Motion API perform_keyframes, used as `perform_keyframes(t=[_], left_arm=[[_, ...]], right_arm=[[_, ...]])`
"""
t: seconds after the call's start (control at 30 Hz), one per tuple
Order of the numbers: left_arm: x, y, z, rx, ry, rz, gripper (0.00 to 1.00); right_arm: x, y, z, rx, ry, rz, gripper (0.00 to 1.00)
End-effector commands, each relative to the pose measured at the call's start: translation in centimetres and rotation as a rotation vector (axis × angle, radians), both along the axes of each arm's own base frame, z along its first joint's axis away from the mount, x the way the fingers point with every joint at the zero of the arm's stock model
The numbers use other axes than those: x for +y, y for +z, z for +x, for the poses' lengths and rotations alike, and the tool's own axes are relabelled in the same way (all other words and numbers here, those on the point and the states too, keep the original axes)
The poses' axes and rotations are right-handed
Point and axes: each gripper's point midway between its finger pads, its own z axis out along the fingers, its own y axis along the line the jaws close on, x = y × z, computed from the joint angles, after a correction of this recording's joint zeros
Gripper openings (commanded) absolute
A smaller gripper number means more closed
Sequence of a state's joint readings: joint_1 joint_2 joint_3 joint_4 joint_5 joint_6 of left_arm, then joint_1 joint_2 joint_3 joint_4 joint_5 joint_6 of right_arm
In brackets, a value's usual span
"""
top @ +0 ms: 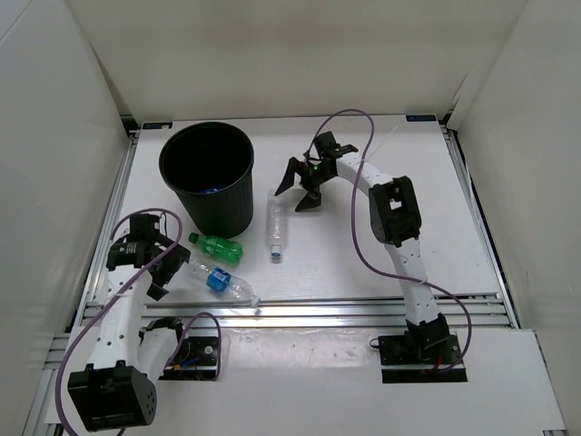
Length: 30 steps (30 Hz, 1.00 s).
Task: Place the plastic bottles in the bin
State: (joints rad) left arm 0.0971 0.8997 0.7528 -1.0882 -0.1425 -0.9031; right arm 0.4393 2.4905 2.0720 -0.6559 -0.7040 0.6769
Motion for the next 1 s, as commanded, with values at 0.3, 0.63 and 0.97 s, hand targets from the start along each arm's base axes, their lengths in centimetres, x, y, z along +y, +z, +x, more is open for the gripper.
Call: perform_keyframes(t=[0.3,0.63,0.97], left_arm=[[0.0,0.9,-4.1,-0.003,0.119,-0.009,1.00],[-2.1,0.2,-3.4,-0.114,0.027,-0.105,1.00],[-3.8,1.1,-1.8,-0.277,0.011,-0.197,1.00]], right_arm=[[0.6,-3.7,-1.8,0.044,0.001,-0.168,0.69],[-7.8,4.4,-3.7,-0.064,-0.143,-0.294,0.19],[-4.7,34.7,-3.0,-0.697,-0.372,0.021,0.19]])
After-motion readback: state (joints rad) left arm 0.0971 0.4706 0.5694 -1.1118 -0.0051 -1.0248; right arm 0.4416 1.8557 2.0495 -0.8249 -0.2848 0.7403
